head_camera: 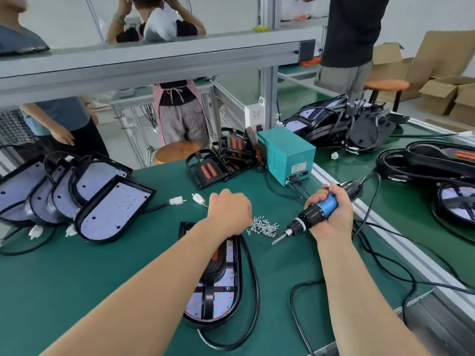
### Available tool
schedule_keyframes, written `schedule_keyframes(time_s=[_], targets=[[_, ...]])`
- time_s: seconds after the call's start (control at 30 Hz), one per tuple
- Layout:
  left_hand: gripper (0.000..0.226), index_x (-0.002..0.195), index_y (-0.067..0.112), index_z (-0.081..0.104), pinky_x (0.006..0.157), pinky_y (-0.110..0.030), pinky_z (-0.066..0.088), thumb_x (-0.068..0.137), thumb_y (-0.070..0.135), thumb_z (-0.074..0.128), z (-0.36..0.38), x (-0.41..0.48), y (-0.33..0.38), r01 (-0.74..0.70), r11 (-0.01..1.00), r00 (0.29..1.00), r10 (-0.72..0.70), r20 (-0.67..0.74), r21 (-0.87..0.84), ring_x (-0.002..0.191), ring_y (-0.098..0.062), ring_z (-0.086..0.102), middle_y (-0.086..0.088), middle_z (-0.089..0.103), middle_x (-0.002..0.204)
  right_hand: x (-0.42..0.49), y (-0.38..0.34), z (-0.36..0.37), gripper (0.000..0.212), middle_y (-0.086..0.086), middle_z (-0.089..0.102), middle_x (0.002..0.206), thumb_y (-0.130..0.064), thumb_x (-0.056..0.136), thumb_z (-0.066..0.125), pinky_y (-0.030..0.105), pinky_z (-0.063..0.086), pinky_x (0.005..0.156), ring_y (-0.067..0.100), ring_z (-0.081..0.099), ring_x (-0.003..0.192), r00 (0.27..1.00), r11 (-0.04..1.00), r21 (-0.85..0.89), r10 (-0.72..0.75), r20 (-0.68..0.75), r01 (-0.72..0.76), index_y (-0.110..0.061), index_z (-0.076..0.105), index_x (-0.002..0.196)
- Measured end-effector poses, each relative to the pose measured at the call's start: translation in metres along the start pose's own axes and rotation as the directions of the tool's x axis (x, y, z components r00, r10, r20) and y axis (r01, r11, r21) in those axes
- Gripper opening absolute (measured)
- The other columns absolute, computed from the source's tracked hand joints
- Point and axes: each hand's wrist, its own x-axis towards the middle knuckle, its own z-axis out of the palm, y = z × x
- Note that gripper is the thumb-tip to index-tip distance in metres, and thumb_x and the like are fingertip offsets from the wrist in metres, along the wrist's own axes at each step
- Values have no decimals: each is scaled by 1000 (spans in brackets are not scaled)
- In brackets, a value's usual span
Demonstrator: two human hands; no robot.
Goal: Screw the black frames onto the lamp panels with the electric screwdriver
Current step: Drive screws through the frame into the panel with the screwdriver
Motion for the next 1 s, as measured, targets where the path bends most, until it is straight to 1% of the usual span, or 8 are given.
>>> schedule_keyframes(time_s=[0.17, 0.33, 0.53, 0.67, 0.73, 0.83, 0.9, 1.0], targets=[[34, 72, 18, 63, 82, -40, 29, 78, 50, 72, 6, 18, 6, 52, 998, 981, -55, 184, 24, 93, -26, 47, 2, 61, 77, 3, 1, -2, 11, -3, 54, 70, -11, 87, 68, 19, 50, 52, 6, 52, 55, 1000, 1000, -1, -4, -16, 4, -11, 58, 82], [45, 60, 14, 44, 87, -43, 32, 80, 40, 75, 10, 21, 11, 88, 996, 953, -83, 291, -3, 69, -24, 45, 2, 45, 62, 4, 0, -2, 17, -3, 54, 68, -11, 74, 73, 19, 50, 53, 6, 53, 54, 1000, 1000, 1, -4, 7, 4, -10, 58, 82], [33, 60, 13, 33, 76, -38, 27, 82, 8, 58, 8, 18, 13, 17, 1000, 976, -18, 216, 6, 60, -22, 31, -2, 33, 62, 5, -1, -4, 12, -3, 55, 69, -11, 81, 71, 19, 51, 53, 7, 54, 54, 1000, 1000, 19, 21, 5, -21, -10, 59, 82], [9, 80, 15, 62, 77, -33, 37, 83, 9, 56, -1, 9, 10, 8, 971, 998, 8, 65, -238, 81, -25, 54, -1, 62, 86, 4, -1, -3, 12, -4, 56, 71, -11, 85, 70, 20, 51, 51, 7, 54, 54, 1000, 1000, 8, 8, -4, -8, -10, 58, 82], [8, 79, 17, 61, 68, -29, 42, 82, 10, 59, -8, -4, 4, 5, 856, 999, -25, -31, -516, 81, -21, 57, 3, 64, 83, 2, -1, -1, 11, -4, 56, 70, -10, 86, 68, 20, 51, 51, 7, 54, 53, 1000, 1000, 27, 13, -14, -13, -9, 58, 81], [12, 73, 13, 58, 59, -24, 47, 79, 2, 60, -16, -34, -12, 12, 461, 994, -101, -40, -887, 64, -15, 64, -5, 71, 69, -4, 2, 6, 13, -4, 56, 69, -10, 88, 67, 20, 51, 52, 8, 55, 53, 999, 997, 68, 23, -27, -21, -9, 57, 80], [18, 76, 11, 58, 54, -20, 45, 80, -6, 64, -16, -57, -26, 26, 248, 995, -101, 1, -968, 58, -13, 62, -12, 71, 72, -11, 7, 16, 15, -3, 56, 68, -8, 88, 67, 20, 50, 52, 9, 55, 53, 999, 996, 89, 12, -36, -8, -10, 57, 78], [21, 78, 11, 62, 56, -21, 44, 81, -8, 71, -12, -88, -44, 51, 87, 992, -118, 41, -995, 59, -14, 60, -17, 69, 77, -24, 20, 41, 20, -3, 55, 63, -7, 89, 65, 22, 48, 51, 9, 52, 49, 999, 997, 73, -20, -26, 21, -12, 54, 73]])
